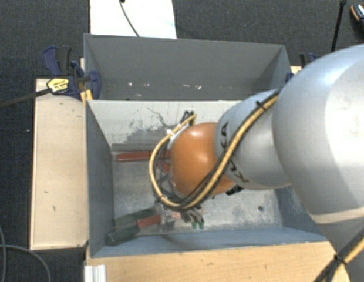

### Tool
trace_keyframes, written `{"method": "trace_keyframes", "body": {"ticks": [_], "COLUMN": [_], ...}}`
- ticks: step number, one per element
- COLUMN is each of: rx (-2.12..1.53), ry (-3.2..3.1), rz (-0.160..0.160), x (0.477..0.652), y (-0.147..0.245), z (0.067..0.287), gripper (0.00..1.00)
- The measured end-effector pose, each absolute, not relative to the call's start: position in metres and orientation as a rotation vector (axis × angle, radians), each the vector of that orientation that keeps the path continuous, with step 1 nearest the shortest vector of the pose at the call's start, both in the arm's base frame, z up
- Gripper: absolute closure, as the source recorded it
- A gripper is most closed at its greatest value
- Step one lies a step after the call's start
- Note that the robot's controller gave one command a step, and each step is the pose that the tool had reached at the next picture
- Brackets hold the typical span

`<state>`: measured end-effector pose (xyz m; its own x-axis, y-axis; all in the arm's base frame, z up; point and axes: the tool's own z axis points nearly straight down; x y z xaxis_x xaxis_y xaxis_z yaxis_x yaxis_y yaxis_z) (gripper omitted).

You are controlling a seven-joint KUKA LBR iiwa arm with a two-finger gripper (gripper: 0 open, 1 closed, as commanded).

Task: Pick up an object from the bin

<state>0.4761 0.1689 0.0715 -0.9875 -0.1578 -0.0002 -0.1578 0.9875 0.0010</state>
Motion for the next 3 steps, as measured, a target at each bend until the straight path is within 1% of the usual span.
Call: {"method": "trace_keyframes", "body": {"ticks": [2,3], "rx": [-0.245,-0.244], "ry": [3.131,3.137], "rz": [0.002,-0.001], "x": [0.476,0.475], "y": [0.169,0.168], "z": [0.082,0.093], "gripper": [1.0,1.0]}}
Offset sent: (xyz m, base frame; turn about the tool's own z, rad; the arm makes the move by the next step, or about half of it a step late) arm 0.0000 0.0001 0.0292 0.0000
